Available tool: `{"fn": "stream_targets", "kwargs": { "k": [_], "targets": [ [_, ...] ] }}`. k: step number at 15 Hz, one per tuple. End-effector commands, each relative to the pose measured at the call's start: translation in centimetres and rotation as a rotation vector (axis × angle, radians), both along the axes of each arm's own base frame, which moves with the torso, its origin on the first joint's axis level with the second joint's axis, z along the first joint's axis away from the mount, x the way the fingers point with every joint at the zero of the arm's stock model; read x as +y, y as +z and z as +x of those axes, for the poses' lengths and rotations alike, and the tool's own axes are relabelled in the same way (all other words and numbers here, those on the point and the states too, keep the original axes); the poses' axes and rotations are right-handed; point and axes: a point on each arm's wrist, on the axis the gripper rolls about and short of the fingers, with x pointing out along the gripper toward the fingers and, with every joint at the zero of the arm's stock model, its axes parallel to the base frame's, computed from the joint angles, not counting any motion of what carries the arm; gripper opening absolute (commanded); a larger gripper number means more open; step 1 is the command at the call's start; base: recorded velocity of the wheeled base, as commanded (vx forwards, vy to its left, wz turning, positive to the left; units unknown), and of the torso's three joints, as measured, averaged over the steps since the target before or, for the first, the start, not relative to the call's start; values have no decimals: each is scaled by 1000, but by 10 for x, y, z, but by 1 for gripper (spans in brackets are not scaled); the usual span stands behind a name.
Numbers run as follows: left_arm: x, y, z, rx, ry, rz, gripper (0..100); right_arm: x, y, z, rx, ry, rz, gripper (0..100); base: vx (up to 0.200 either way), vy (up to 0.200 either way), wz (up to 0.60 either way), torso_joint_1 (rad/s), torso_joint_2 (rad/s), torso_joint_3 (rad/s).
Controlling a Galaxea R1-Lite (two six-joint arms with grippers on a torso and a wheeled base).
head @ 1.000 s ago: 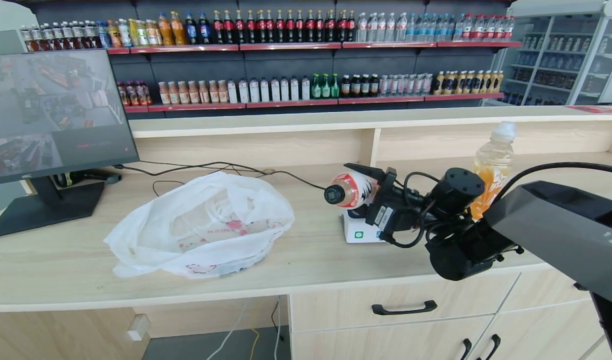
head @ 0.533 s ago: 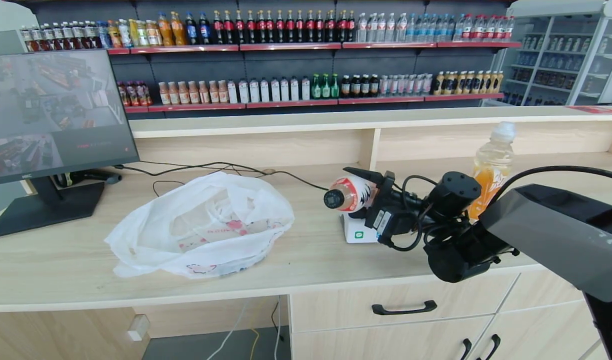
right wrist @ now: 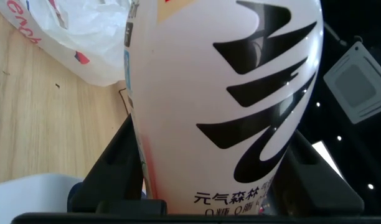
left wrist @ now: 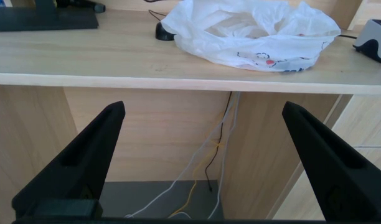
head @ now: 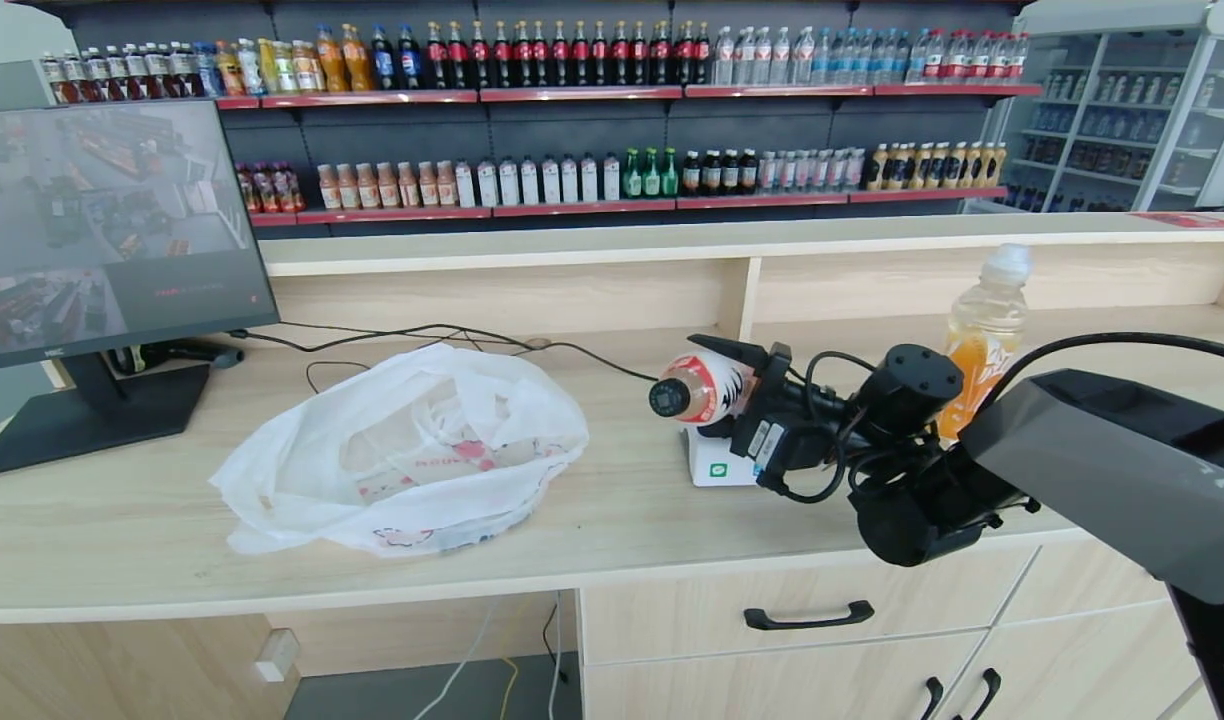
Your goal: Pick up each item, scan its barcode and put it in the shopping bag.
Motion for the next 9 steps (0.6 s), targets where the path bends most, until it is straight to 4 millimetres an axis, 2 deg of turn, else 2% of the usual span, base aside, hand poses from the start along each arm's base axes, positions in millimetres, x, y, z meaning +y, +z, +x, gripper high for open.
{"fn": "stream_targets", "kwargs": {
  "k": [1, 9],
  "targets": [
    [0, 0, 0, 0, 0, 0, 100, 0, 0, 0, 0, 0, 0, 0, 0, 0, 0, 0, 0, 0],
    [0, 0, 0, 0, 0, 0, 100, -1, 22, -9, -39, 6, 13, 0, 0, 0, 0, 0, 0, 0]
  ]
}}
